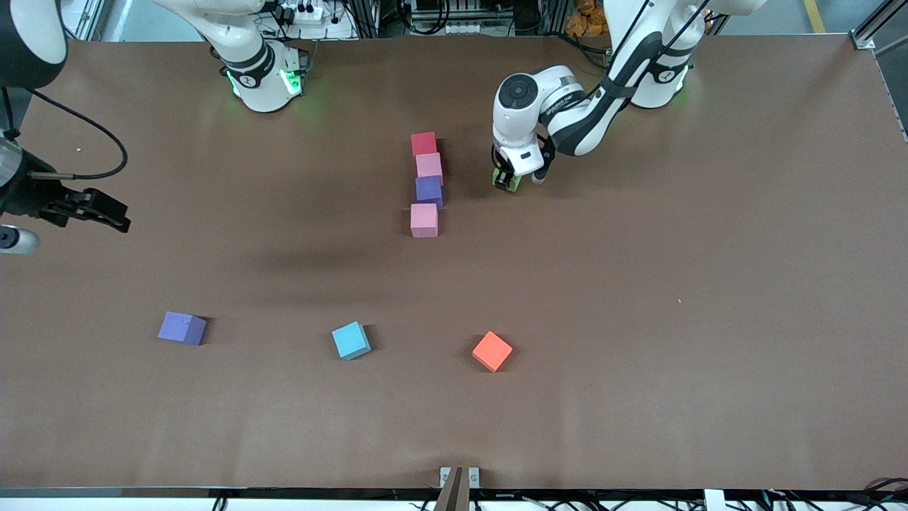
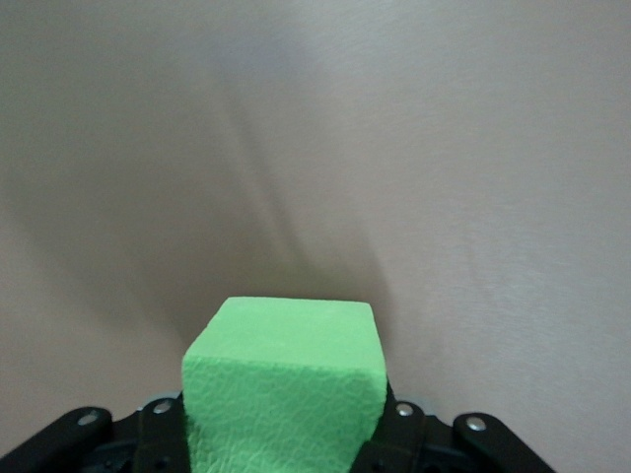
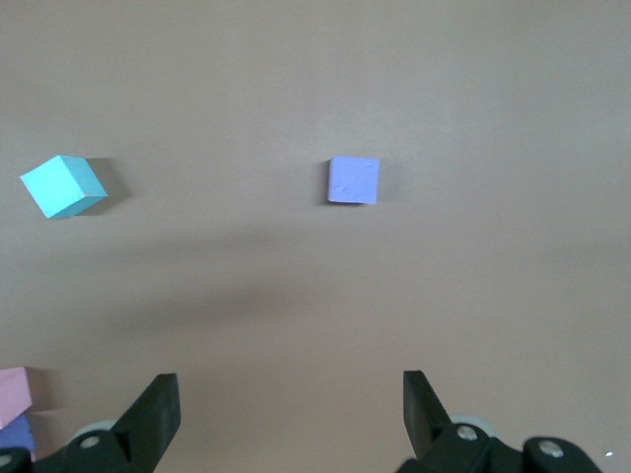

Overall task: Arrange blocks into number 1
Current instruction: 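Carry the green cube below the pink cube and release it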

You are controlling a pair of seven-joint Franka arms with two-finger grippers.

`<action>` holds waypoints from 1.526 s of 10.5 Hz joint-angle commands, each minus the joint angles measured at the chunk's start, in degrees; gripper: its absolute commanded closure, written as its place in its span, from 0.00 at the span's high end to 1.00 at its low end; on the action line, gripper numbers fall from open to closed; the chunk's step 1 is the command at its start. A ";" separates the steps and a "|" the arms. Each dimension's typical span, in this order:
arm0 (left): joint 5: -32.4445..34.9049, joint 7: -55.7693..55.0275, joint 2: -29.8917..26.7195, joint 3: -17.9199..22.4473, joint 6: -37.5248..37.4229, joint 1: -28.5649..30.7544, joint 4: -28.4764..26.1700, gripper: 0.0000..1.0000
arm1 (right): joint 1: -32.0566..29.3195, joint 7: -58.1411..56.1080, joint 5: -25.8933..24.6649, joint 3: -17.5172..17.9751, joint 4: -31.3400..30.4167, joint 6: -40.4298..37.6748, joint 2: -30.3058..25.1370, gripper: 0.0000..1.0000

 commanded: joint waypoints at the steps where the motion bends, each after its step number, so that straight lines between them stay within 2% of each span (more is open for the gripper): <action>1: 6.22 3.72 -0.59 0.17 -2.53 0.99 2.82 0.00 | 1.78 -1.82 -0.27 -2.65 0.83 -0.90 -0.64 1.00; 2: 10.51 6.17 -0.25 0.60 -4.47 2.90 6.66 0.00 | 1.70 -1.90 -0.27 -2.65 0.83 -0.90 -0.46 1.00; 4: 11.35 16.85 2.29 0.43 -8.51 3.97 13.61 0.00 | 1.69 -1.82 -0.27 -2.65 0.83 -0.90 -0.37 1.00; 7: 10.91 31.46 6.50 0.34 -12.82 4.06 21.70 0.00 | 1.78 -1.64 -0.19 -2.65 0.83 -0.90 -0.37 1.00; 11: 5.48 43.59 17.83 -0.27 -18.53 0.46 38.57 0.00 | 1.78 -1.38 -0.18 -2.65 0.83 -0.90 -0.20 1.00; 13: 2.91 49.33 19.35 -0.01 -18.90 -1.82 40.80 0.00 | 1.78 -1.29 -0.18 -2.74 0.83 -0.90 -0.20 1.00; 16: 1.25 61.17 20.22 0.43 -21.52 -1.65 43.60 0.00 | 1.78 -1.29 -0.18 -2.74 0.83 -0.90 -0.11 1.00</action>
